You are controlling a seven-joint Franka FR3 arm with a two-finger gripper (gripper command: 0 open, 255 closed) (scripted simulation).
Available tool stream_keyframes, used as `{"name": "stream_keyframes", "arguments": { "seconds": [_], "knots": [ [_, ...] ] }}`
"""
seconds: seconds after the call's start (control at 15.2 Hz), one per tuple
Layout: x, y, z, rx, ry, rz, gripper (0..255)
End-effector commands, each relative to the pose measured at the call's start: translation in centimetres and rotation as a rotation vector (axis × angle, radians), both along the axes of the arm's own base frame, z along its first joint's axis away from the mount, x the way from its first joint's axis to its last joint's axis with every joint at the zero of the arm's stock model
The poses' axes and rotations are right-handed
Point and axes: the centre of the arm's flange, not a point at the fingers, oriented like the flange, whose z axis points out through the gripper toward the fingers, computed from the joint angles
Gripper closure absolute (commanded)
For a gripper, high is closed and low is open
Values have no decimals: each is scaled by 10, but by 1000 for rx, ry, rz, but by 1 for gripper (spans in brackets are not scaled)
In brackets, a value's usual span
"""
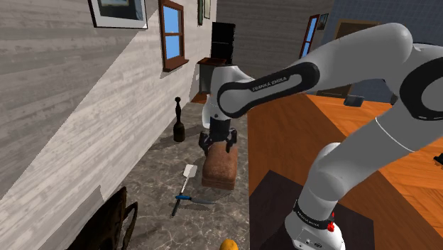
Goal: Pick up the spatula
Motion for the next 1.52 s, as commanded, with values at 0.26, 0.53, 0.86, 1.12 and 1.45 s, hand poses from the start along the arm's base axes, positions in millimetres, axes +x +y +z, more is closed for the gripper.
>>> {"name": "stream_keyframes", "arguments": {
  "seconds": [0.26,0.53,0.86,1.12,1.45],
  "knots": [
    [41,34,-60,-6,14,-188,0],
    [71,51,-101,-11,24,-311,0],
    [110,66,-152,-17,37,-464,0],
    [126,71,-183,-19,42,-524,0],
    [126,71,-209,-19,42,-524,0]
  ]
}}
